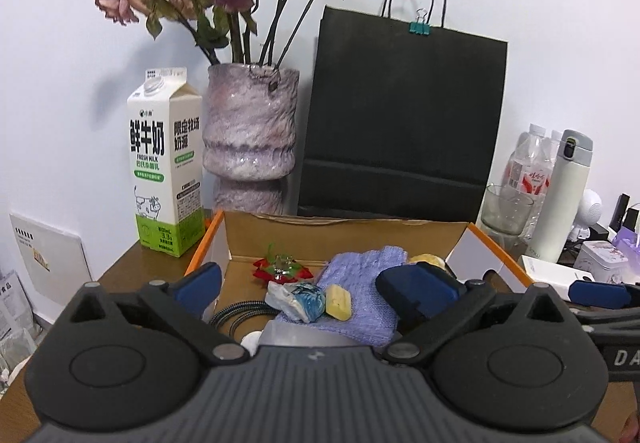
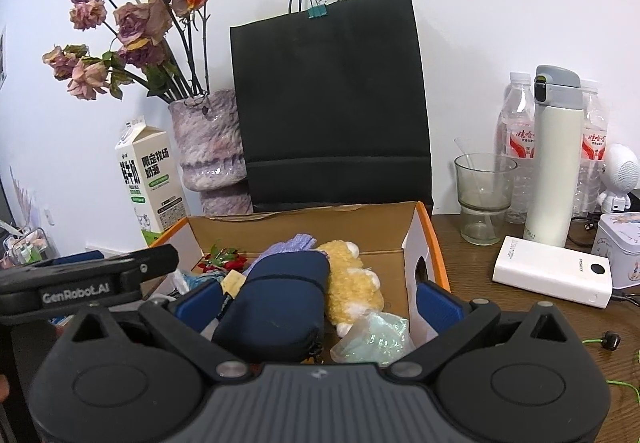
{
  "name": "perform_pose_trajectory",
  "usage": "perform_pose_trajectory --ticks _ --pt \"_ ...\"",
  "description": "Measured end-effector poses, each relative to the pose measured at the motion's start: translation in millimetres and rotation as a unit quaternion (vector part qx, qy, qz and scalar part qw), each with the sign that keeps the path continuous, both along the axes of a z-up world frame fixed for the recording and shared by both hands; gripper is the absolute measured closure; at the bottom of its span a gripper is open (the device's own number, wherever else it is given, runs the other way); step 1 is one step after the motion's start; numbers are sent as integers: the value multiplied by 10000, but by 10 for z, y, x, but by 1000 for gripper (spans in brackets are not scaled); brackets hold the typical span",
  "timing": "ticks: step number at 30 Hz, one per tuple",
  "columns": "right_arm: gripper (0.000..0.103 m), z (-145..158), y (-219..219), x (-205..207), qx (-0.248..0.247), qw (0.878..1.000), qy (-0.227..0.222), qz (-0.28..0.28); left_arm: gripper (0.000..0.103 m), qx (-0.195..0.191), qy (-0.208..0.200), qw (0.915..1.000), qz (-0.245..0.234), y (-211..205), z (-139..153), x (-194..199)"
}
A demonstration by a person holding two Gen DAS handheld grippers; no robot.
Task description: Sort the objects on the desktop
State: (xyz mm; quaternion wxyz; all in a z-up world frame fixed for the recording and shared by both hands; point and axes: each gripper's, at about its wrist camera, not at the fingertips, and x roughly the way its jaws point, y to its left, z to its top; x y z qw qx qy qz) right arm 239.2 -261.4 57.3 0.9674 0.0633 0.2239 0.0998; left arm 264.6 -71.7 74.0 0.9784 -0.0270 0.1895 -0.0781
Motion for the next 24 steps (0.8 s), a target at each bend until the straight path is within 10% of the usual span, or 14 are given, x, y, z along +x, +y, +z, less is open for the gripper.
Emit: perform_pose_trajectory --ticks 24 --pt "0 158 158 -1148 -112 9995 -248 143 0 12 -61 10000 -2 246 110 -1134"
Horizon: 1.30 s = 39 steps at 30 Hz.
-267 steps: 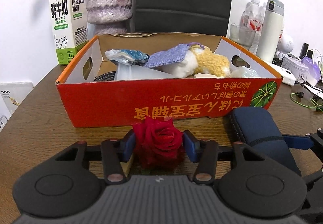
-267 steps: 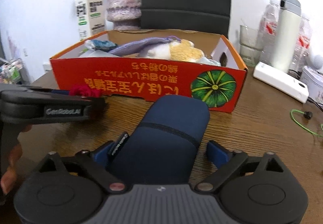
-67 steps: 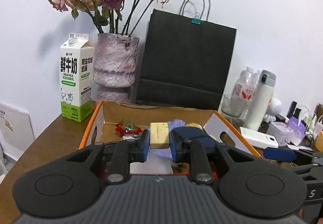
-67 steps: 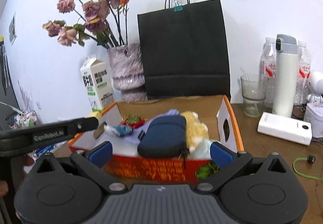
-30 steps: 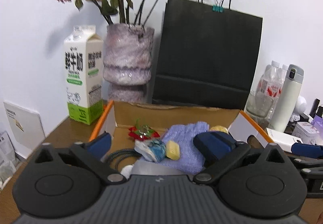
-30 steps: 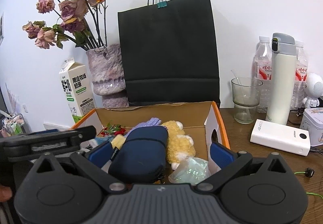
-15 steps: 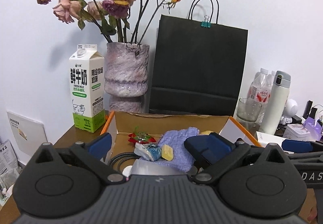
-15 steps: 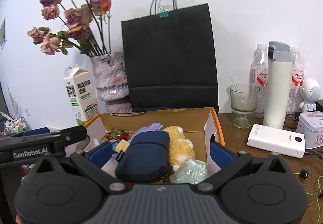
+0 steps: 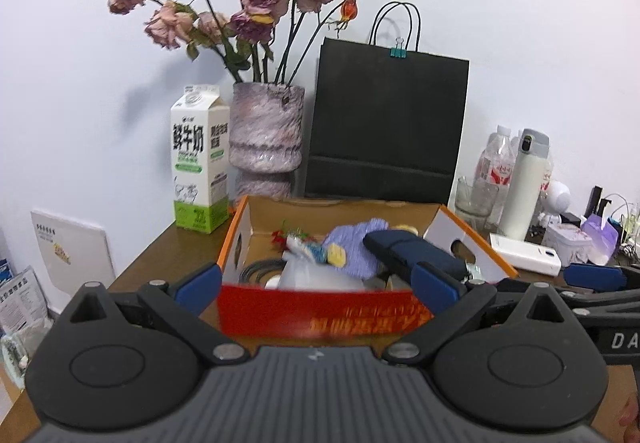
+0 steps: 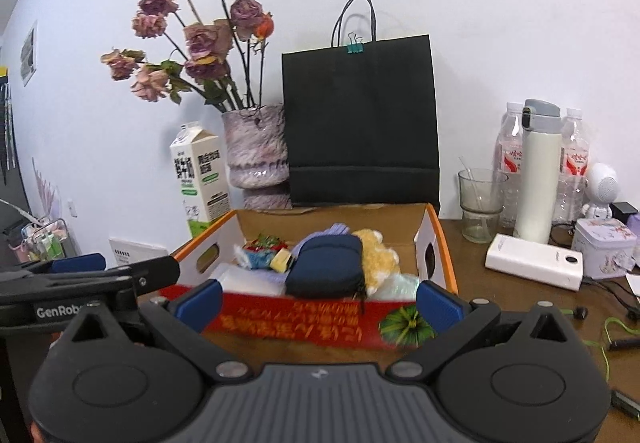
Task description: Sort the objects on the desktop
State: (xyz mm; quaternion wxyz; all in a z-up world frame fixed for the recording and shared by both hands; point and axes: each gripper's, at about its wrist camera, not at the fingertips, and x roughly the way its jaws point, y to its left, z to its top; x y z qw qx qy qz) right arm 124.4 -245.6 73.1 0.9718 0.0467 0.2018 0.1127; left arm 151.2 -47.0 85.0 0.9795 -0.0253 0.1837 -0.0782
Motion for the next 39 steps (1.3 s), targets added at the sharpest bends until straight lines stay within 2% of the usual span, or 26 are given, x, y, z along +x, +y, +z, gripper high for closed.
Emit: perform_pose_trajectory --ticks 4,9,12,19,22,29,39 --pt "0 -78 -3 -224 79 9999 118 -70 0 6 -7 10000 46 36 -36 -193" --pt "0 -88 19 -446 68 9999 -64 -74 0 109 -35 9999 108 10 -107 -421" --pt "0 -150 10 -490 73 10000 -25 -31 0 169 -28 9998 107 3 -186 -510" --pt "0 -293 -3 -407 28 9997 254 -70 0 329 180 9993 63 -24 -369 -414" --pt "0 -328 -16 -379 55 9995 312 -78 0 277 293 9992 61 5 -396 -386" --pt "0 -374 -12 -344 68 9993 368 -62 0 249 173 9994 157 53 -376 -407" --pt "0 -395 29 -337 23 9993 365 -17 0 263 319 9991 69 31 -399 -387"
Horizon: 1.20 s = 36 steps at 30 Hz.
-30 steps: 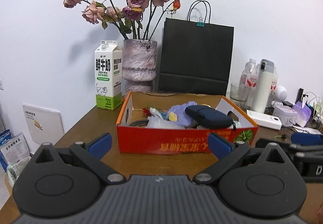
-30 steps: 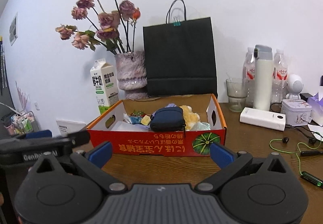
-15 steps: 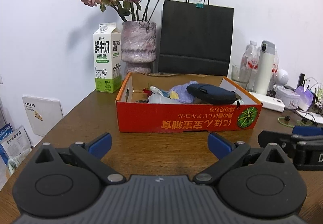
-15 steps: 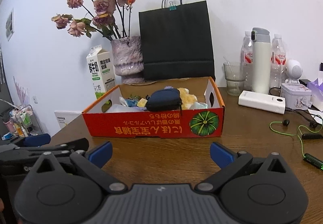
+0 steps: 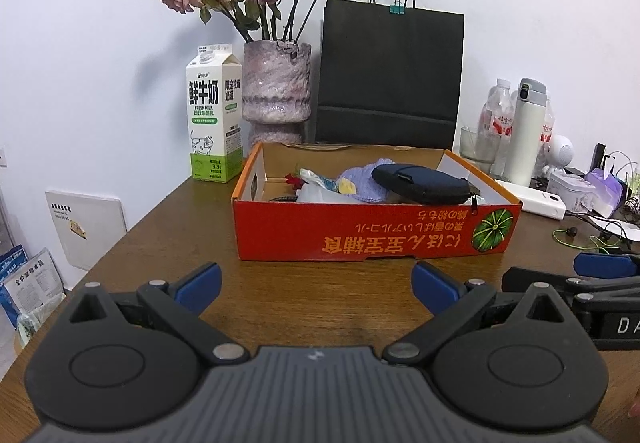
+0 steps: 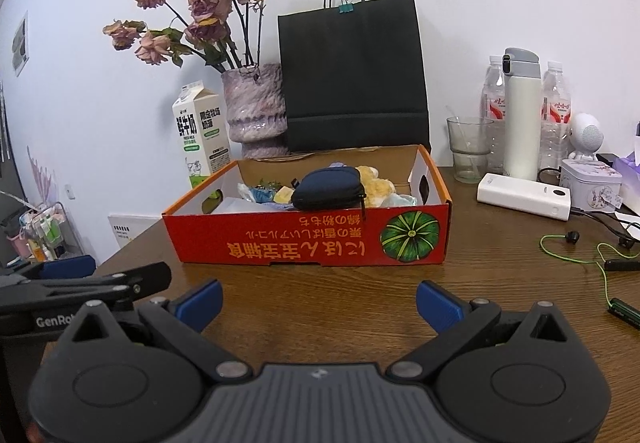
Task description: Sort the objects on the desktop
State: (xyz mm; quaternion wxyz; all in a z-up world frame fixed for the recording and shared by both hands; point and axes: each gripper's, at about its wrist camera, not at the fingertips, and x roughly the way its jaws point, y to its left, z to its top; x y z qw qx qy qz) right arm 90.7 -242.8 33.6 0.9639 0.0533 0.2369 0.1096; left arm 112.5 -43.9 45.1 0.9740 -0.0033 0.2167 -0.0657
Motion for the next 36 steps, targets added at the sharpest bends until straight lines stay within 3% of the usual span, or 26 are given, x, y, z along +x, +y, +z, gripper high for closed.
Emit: perform_pose_trajectory --ticks 36 --pt "0 -6 49 -24 -38 10000 -17 74 0 176 -123 9998 40 -49 1 -29"
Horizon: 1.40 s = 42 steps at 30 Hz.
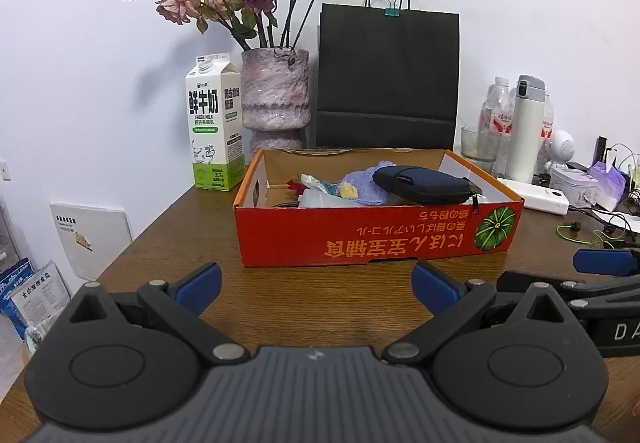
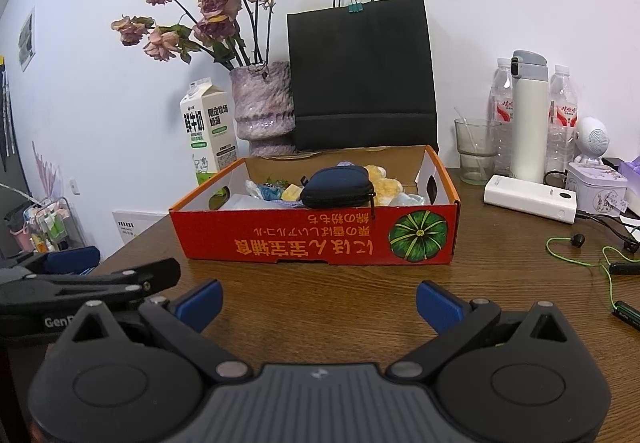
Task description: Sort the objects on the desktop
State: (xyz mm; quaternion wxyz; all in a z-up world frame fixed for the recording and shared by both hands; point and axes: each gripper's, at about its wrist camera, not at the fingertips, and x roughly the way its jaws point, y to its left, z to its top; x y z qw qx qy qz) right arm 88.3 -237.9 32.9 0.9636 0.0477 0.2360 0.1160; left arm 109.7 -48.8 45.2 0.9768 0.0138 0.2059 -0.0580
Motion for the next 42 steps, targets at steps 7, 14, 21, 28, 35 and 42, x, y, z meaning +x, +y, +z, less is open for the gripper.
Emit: perform_pose_trajectory --ticks 7,14,21,28,35,42 --pt "0 -8 0 5 -12 10000 8 13 0 -18 23 10000 14 6 -3 2" --pt "0 -12 5 4 -17 10000 12 14 0 15 35 10000 21 5 -6 -2" --pt "0 -12 7 6 -24 10000 15 21 0 26 30 10000 36 6 -2 -4" --pt "0 -15 7 6 -27 10000 17 25 0 27 44 10000 34 13 -2 -3" --pt "0 -15 7 5 -28 10000 18 24 0 23 75 10000 22 19 -8 10" --pt "0 -14 8 5 -29 10000 19 23 0 23 74 10000 20 11 -12 9"
